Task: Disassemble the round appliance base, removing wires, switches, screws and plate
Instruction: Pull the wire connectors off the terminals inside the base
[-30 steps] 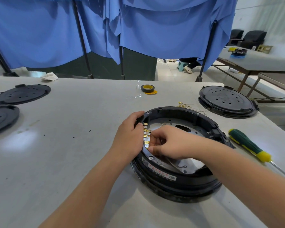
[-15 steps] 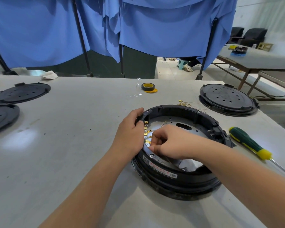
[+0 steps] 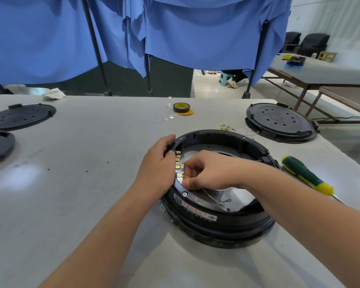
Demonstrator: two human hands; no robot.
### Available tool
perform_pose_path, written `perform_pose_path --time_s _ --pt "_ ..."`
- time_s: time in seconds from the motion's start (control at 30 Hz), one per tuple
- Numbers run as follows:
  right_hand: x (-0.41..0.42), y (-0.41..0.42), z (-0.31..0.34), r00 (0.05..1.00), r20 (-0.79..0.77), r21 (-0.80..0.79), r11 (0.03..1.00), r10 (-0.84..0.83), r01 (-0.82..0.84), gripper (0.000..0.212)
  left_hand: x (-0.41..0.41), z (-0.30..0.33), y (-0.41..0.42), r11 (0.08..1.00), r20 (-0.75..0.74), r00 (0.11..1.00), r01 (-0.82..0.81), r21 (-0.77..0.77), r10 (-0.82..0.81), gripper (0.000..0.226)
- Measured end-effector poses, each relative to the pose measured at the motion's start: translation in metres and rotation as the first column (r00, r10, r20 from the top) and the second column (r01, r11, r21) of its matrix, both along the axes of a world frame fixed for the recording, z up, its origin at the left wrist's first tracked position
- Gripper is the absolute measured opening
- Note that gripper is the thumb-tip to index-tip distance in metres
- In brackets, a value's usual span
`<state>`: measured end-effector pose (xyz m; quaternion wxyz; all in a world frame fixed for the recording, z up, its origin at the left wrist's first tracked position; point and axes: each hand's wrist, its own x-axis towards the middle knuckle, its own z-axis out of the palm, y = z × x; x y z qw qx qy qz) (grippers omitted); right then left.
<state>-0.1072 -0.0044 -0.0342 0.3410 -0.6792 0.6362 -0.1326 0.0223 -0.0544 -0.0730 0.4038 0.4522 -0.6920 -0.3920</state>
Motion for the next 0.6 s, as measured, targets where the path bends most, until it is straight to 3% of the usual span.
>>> perform_pose_path --time_s 0.23,0.4,0.6 --pt "-0.003 -0.009 0.011 0.993 -0.001 0.085 0.989 0.118 -0.117 0.023 0.000 0.001 0.000 1.000 0.017 1.000 0.006 0.002 -0.006 0.048" --pt "0.001 -0.003 0.003 0.998 -0.066 -0.004 1.000 0.010 -0.010 0.026 0.000 0.002 0.001 1.000 0.006 1.000 -0.003 0.009 0.003 0.048" --pt "0.005 0.003 -0.004 0.997 0.005 -0.022 0.996 -0.081 0.082 0.026 0.000 0.002 0.001 1.000 0.004 1.000 -0.016 0.011 0.016 0.048"
